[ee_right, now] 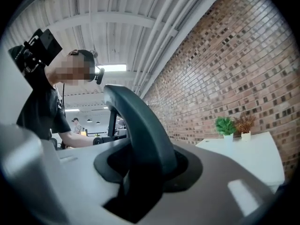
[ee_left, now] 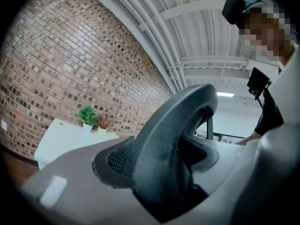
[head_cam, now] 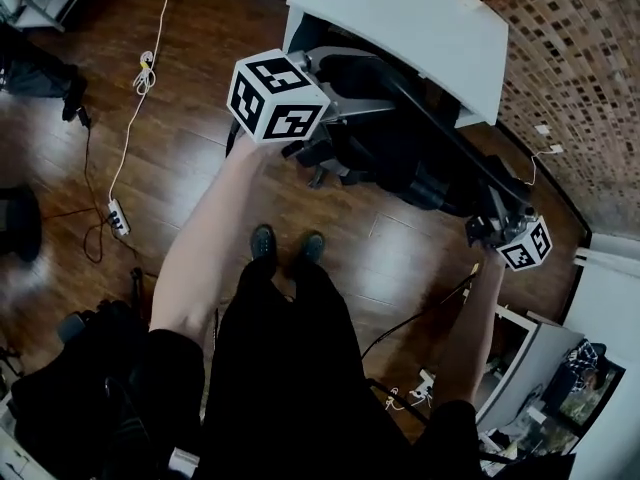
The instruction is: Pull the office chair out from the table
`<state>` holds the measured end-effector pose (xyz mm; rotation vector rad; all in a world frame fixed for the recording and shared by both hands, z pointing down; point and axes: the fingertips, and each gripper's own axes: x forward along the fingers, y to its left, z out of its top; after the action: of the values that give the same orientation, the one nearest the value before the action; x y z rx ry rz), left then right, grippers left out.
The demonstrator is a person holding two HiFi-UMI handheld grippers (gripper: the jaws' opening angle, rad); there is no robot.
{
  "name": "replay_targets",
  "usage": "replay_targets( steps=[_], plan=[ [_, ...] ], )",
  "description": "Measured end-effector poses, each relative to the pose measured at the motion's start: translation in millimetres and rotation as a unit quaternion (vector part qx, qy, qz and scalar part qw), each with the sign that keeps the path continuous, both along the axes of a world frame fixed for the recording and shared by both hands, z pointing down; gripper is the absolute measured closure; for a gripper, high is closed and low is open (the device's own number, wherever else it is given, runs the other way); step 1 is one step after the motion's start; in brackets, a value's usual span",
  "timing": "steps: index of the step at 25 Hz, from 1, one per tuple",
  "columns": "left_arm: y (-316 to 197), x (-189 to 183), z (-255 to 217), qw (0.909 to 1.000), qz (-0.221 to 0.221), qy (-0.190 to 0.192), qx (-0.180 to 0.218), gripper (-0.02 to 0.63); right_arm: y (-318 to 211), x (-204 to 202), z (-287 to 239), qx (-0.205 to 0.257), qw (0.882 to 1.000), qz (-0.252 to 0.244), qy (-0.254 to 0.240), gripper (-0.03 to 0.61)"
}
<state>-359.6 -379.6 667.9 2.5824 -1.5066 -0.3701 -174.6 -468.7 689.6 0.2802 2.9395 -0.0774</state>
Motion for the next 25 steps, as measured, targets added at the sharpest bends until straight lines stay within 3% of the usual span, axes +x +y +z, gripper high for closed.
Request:
replay_targets(
  steps=[8, 16, 25],
  plan=[
    [119, 110, -10, 0.9997, -0.026, 0.001, -0.001, 0.218, 115, 106, -13, -0.004, 1.0, -0.027, -0.008, 0.42],
    [111, 115, 14, 0.9991, -0.037, 0.02, 0.004, 0.215, 113, 108, -5, -0.005, 0.999, -0.034, 0.005, 0.422],
    [179, 166, 28, 0.9969, -0.074, 0.025, 0.008, 0.202, 179, 164, 3, 0.003, 0.998, -0.056, 0.007, 0.426]
  ],
)
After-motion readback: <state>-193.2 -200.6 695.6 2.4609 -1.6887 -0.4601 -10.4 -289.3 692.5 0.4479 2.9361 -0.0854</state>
